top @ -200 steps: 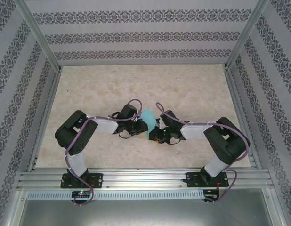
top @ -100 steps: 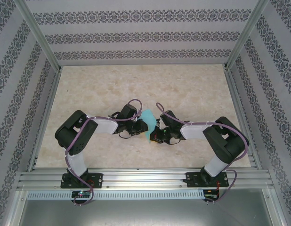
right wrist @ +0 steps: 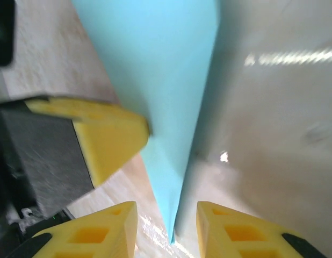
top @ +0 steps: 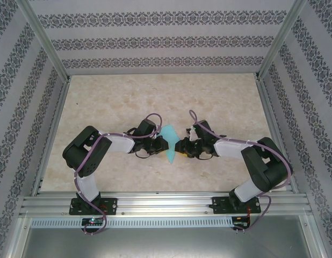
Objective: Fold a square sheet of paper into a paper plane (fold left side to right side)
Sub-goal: Fold the wing for the fifth time at the center of the table.
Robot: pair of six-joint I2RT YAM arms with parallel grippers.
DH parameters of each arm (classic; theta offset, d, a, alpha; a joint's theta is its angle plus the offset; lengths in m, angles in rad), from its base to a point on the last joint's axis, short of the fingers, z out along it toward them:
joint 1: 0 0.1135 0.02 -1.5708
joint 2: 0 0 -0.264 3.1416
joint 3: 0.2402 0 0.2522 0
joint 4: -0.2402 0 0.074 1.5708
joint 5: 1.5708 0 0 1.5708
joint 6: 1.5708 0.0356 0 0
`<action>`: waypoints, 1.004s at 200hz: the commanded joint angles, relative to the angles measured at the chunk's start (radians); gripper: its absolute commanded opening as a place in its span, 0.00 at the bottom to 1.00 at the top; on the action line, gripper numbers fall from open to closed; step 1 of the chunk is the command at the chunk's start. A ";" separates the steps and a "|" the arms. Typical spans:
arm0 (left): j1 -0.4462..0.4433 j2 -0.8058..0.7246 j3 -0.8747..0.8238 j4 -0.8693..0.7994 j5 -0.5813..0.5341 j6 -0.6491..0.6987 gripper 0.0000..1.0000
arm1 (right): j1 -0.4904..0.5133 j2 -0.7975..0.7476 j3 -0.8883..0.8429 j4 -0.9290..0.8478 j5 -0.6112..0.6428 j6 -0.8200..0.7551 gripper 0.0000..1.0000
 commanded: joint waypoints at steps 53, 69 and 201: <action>-0.008 -0.001 -0.035 0.020 -0.037 -0.007 0.13 | -0.163 0.142 0.125 -0.004 -0.019 -0.055 0.15; -0.008 -0.002 -0.036 0.022 -0.038 -0.008 0.12 | -0.161 0.185 0.137 0.035 -0.043 -0.028 0.14; -0.009 -0.018 -0.062 0.038 -0.045 -0.010 0.02 | -0.077 0.194 0.150 0.122 -0.079 0.029 0.14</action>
